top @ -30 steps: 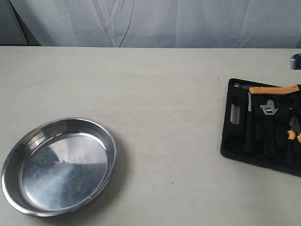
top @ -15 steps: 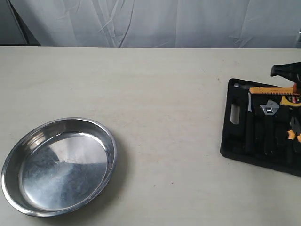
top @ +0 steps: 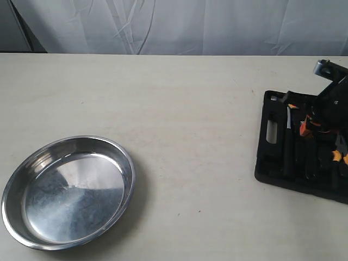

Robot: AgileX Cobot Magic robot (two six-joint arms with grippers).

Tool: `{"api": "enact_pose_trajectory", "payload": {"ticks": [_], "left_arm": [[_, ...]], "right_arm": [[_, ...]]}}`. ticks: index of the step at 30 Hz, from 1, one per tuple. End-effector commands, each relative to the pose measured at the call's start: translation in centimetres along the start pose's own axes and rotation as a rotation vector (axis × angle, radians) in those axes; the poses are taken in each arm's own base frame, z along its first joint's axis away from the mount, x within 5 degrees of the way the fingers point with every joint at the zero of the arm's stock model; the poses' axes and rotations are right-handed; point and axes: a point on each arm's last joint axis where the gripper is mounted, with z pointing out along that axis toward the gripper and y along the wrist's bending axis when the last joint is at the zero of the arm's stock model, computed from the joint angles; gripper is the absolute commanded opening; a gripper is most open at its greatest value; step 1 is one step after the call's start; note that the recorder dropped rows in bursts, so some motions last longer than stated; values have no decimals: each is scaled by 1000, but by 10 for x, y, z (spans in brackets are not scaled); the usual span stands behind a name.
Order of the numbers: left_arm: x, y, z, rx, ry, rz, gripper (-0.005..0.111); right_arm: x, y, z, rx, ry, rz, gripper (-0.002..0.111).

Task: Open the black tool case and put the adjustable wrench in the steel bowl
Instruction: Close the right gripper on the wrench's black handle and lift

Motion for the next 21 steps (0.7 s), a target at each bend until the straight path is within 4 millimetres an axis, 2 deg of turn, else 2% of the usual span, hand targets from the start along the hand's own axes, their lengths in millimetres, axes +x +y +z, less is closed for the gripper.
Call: {"api": "enact_pose_trajectory", "payload": {"ticks": [1, 4, 7, 10, 17, 21], "left_arm": [[-1, 0, 0, 1, -3, -2, 0], [-1, 0, 0, 1, -3, -2, 0], [-1, 0, 0, 1, -3, -2, 0], [-1, 0, 0, 1, -3, -2, 0], [-1, 0, 0, 1, -3, -2, 0], [-1, 0, 0, 1, -4, -2, 0]], "right_arm": [[6, -7, 3, 57, 22, -10, 20], [5, -10, 3, 90, 19, -33, 43], [4, -10, 3, 94, 8, -24, 57], [2, -11, 5, 91, -17, -1, 55], [-3, -14, 18, 96, -52, 16, 35], [-1, -16, 27, 107, -17, 37, 43]]}}
